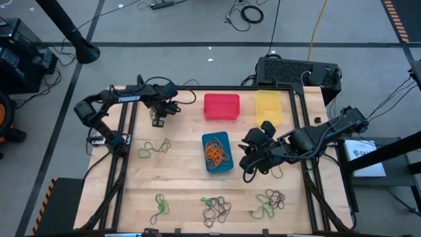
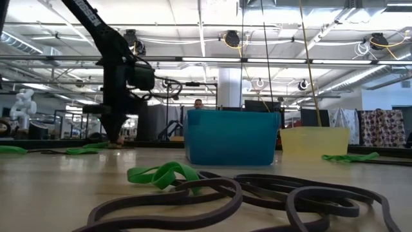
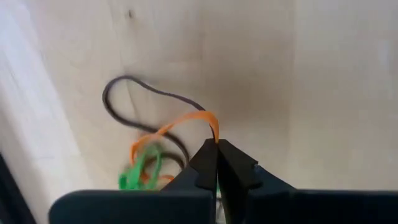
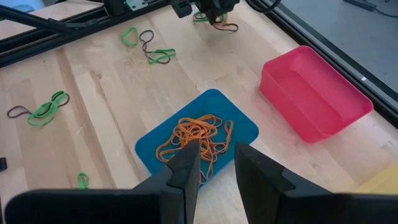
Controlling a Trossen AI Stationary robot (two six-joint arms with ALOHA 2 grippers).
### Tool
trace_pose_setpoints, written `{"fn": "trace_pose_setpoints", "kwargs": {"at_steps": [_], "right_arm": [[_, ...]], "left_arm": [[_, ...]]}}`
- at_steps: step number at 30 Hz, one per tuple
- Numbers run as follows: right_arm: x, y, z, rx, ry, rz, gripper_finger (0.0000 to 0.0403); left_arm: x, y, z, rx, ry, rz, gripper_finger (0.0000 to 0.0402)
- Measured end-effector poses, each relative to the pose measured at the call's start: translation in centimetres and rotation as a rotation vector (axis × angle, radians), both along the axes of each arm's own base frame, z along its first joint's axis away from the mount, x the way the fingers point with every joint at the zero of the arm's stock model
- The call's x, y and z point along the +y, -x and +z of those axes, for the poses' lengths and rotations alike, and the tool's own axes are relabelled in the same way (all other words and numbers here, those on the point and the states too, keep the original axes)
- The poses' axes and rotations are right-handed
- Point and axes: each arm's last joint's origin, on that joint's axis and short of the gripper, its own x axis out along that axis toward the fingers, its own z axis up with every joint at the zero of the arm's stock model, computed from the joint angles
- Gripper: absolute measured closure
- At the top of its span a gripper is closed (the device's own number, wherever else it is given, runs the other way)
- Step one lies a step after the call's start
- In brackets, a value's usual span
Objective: Sort rubber bands into baskets
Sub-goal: Put the orange rubber band into the blue bin
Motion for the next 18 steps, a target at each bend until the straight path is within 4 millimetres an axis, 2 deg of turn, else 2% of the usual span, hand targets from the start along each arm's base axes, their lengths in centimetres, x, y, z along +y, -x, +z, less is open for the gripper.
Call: {"fn": "trace_pose_setpoints", "kwargs": {"at_steps": [3,9,18], "right_arm": [[-0.1,0.0,0.0,0.000,0.000,-0.004,0.0309],[-0.3,-0.1,0.0,-0.002,-0.001,-0.013,0.0309],[-0.5,-0.4,0.1,-0.024,-0.010,-0.020,0.0309]], "left_arm": [[-0.8,0.1,1.1,-0.031,0.012,0.012,0.0393],[-2.8,0.6,3.0,-0.154,0.193,0.031,0.0393],[-3.2,0.6,3.4,-0.200,0.278,0.175,0.0393]]}}
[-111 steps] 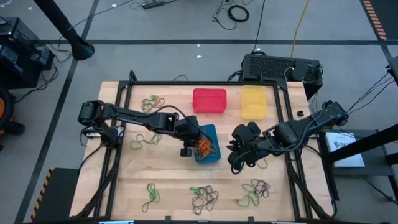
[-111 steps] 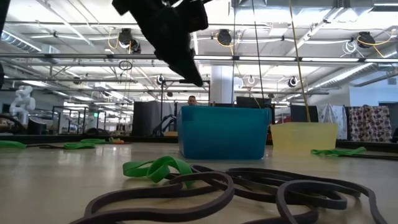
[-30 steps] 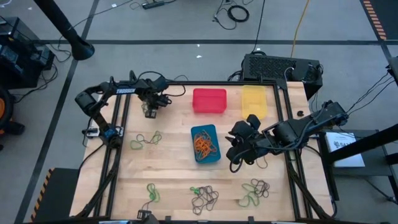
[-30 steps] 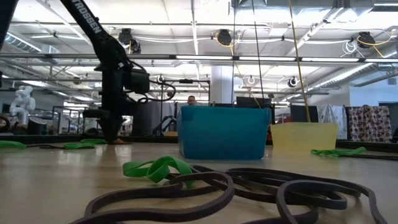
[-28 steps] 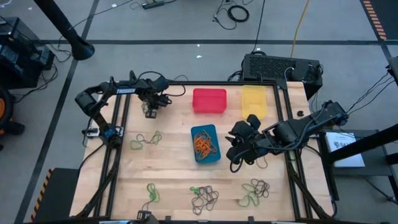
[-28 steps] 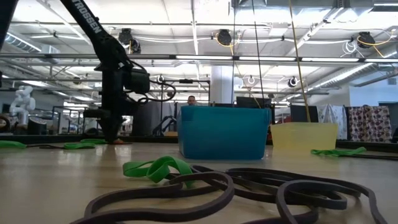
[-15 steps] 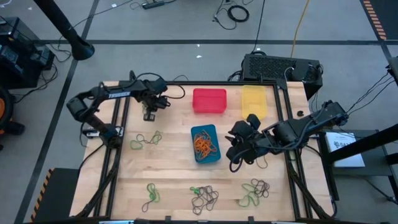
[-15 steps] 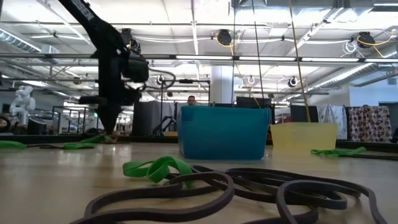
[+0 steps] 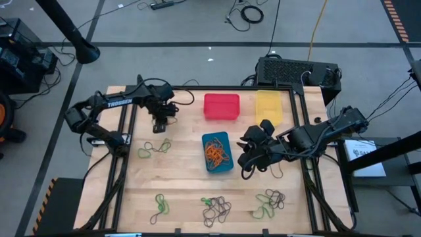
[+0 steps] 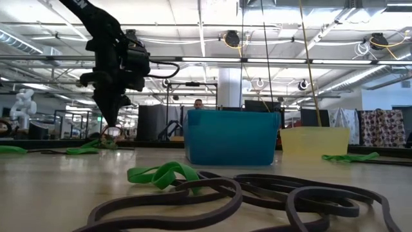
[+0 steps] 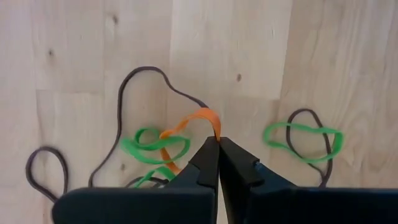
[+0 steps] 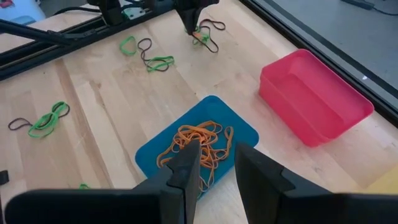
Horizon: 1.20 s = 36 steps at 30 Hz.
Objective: Sort rubber bands into baskets
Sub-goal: Put the orange rubber band into the blue bin
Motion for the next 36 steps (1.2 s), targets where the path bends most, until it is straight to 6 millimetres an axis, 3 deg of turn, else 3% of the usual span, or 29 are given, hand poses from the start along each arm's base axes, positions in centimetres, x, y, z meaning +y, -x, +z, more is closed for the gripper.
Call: {"fn": "trace_pose_setpoints", "kwargs": {"at_steps": [25,36], "right_arm": [[0.08,-0.06,0.04,-0.016,-0.028,-0.011,0.0309],[0.08,-0.06,0.04,-0.016,-0.028,-0.011,0.0309]], "left_arm": [[0.15,-0.25,0.04,-0.024,-0.006,0.028,0.0391],[0.27,-0.56,0.13,-0.068,0.017,0.070,0.0331]]}}
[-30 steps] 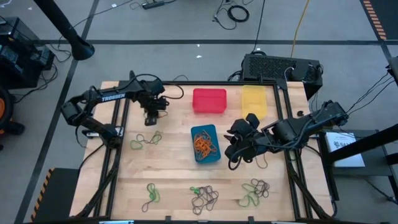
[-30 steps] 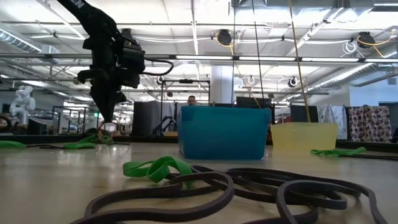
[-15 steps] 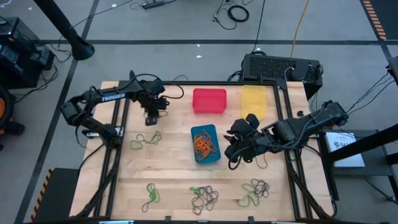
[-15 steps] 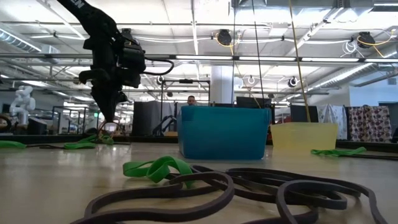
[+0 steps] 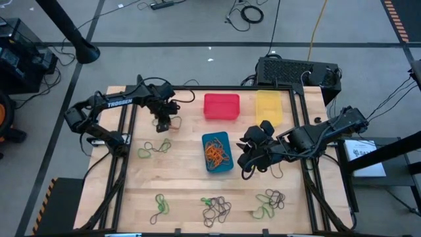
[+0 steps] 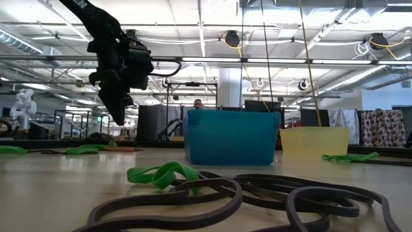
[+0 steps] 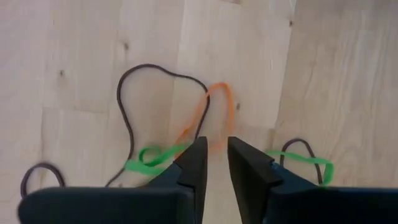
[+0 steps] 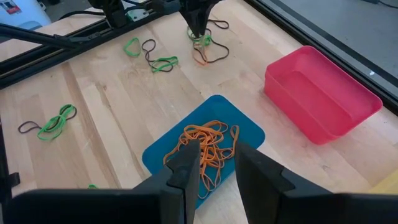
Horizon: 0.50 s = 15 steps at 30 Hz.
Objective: Sort rubber bands into baskets
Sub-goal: Put the orange rubber band into the blue bin
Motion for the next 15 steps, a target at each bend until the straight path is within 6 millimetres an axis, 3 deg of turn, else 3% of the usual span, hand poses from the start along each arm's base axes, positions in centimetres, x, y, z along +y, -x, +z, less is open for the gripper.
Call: {"fn": "trace_pose_setpoints", "kwargs": {"at_steps": [7,15], "right_arm": [[0.0,0.0,0.0,0.000,0.000,0.000,0.0309],[0.0,0.0,0.0,-0.004,-0.002,0.000,0.0309]], "left_arm": [[-0.2,-0.1,-0.3,-0.017,0.003,-0.009,0.0329],[-2.7,-0.3,-3.5,-0.038,0.010,-0.099,0.0329]]}}
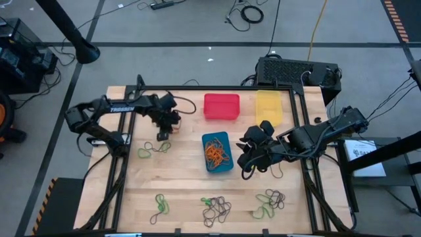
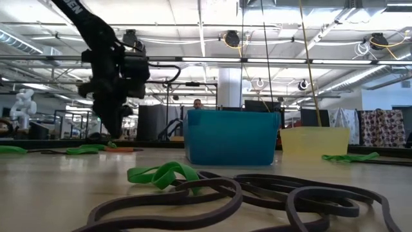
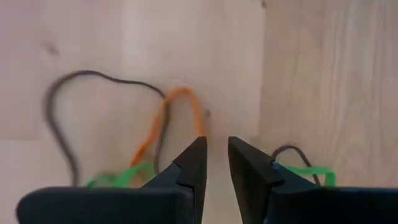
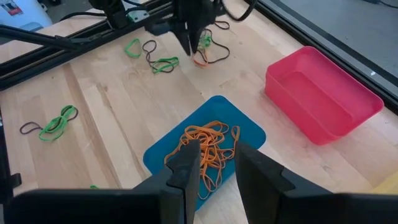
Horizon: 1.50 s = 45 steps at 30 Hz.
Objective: Sort rubber bands into baskets
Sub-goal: Put the orange rubber band into the blue bin
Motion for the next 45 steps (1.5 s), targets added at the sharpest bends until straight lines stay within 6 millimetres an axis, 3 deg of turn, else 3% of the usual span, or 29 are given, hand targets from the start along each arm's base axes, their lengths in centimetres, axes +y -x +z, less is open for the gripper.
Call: {"fn": "trace_pose_setpoints", "kwargs": {"at_steps": [13,27,33,36,40,45], "right_arm": [[0.0,0.0,0.0,-0.001,0.000,0.000,0.0309],[0.0,0.0,0.0,0.001,0.005,0.004,0.0309],[0.0,0.0,0.0,0.001,0.005,0.004,0.0309],[0.0,0.0,0.0,0.001,0.005,0.005,0.0309],[0.0,0.0,0.0,0.001,0.005,0.005,0.0309],[0.0,0.0,0.0,0.003,0.008,0.008,0.0309]], "left_arm": [[-1.2,0.3,-2.6,-0.007,-0.131,-0.024,0.0329],[-1.0,0.2,-2.6,-0.014,-0.174,-0.016,0.0330],[-1.6,0.1,-2.6,0.012,-0.159,-0.039,0.0390],[-2.2,-0.1,-2.6,0.016,-0.128,-0.029,0.0394],[-3.3,-0.9,-2.2,0.003,-0.045,-0.004,0.0398],[-4.3,-3.3,0.2,-0.121,0.023,-0.028,0.0399]]}}
